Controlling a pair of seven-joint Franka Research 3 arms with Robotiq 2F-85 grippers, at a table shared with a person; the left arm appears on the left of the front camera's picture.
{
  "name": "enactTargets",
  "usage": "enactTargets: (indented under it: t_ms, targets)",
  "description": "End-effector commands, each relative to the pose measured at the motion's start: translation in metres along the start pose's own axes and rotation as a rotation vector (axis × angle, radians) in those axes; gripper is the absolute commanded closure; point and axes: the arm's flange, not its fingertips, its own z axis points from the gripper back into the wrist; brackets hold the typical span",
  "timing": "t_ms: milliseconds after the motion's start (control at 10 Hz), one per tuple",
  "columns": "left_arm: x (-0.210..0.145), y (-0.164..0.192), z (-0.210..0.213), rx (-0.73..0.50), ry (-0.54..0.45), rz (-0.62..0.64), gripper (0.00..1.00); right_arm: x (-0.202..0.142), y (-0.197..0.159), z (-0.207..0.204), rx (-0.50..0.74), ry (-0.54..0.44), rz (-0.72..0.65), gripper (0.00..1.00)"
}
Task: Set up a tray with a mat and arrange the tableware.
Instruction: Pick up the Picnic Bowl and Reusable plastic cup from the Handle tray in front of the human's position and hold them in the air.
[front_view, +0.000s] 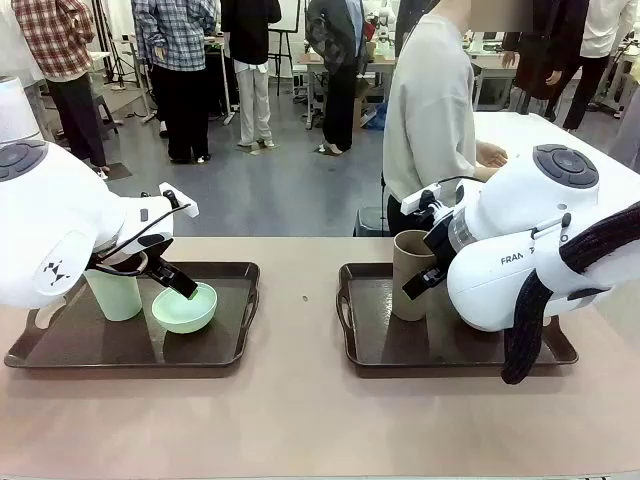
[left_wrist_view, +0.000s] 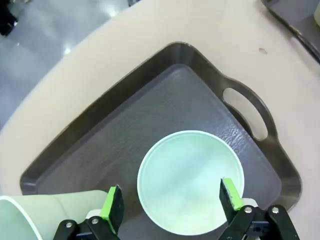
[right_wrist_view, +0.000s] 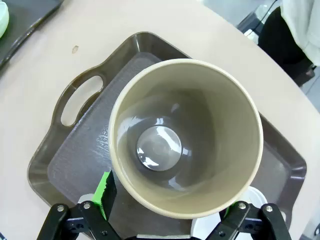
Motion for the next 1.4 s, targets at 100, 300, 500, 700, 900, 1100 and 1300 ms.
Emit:
enactTargets:
  t_ms: [100,300,500,700,900,1100,1300]
  targets:
    - [-0.0001,-0.0001,0.0,0.0,0.0,0.0,0.0,0.0,0.0,0.0,0.0,0.0,0.0,0.0]
    - [-0.0001,-0.0001,0.0,0.0,0.0,0.0,0.0,0.0,0.0,0.0,0.0,0.0,0.0,0.0]
    - [-0.0001,-0.0001,0.0,0.0,0.0,0.0,0.0,0.0,0.0,0.0,0.0,0.0,0.0,0.0]
    - [-0.0001,-0.0001,0.0,0.0,0.0,0.0,0.0,0.0,0.0,0.0,0.0,0.0,0.0,0.0]
    - [-0.0001,-0.0001,0.0,0.0,0.0,0.0,0.0,0.0,0.0,0.0,0.0,0.0,0.0,0.0]
    - [-0.0001,-0.0001,0.0,0.0,0.0,0.0,0.0,0.0,0.0,0.0,0.0,0.0,0.0,0.0]
    - [0.0001,-0.0003,0.0,0.0,0.0,0.0,0.0,0.0,0.0,0.0,0.0,0.0,0.0,0.0]
